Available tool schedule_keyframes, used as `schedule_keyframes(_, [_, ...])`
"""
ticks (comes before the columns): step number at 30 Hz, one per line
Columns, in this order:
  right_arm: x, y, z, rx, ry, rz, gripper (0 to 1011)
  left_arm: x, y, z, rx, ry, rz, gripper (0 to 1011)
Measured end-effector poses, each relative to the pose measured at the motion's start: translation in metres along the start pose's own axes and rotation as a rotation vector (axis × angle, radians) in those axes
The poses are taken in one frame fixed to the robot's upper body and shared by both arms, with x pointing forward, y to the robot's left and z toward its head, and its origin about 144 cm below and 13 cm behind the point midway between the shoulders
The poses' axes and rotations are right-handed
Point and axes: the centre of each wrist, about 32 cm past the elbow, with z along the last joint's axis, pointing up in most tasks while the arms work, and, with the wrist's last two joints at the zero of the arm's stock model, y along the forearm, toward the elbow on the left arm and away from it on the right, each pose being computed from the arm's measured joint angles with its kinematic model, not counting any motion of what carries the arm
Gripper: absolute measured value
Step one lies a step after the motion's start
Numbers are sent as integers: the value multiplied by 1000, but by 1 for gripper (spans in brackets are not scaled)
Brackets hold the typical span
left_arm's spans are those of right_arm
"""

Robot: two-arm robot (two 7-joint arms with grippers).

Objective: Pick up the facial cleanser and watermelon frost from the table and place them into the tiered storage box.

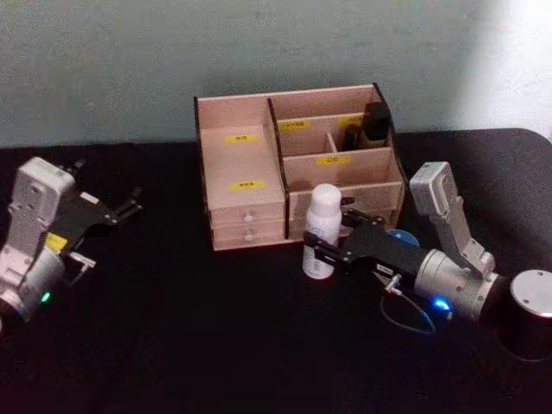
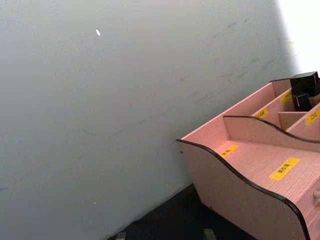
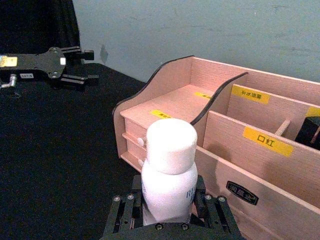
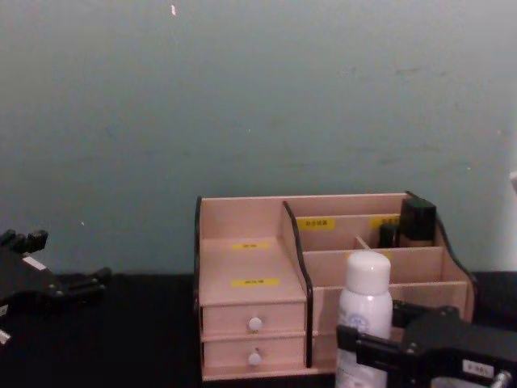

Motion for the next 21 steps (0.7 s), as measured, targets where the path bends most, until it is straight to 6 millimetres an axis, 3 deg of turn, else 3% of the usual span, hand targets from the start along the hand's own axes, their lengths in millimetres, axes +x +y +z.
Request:
schedule_keyframes(11, [0,-7,6,7,-24,18,593,0,0,0,0,0,0,1001])
schedule_keyframes(21, [2,-18,37,28,8,43,593,0,0,0,0,0,0,1001])
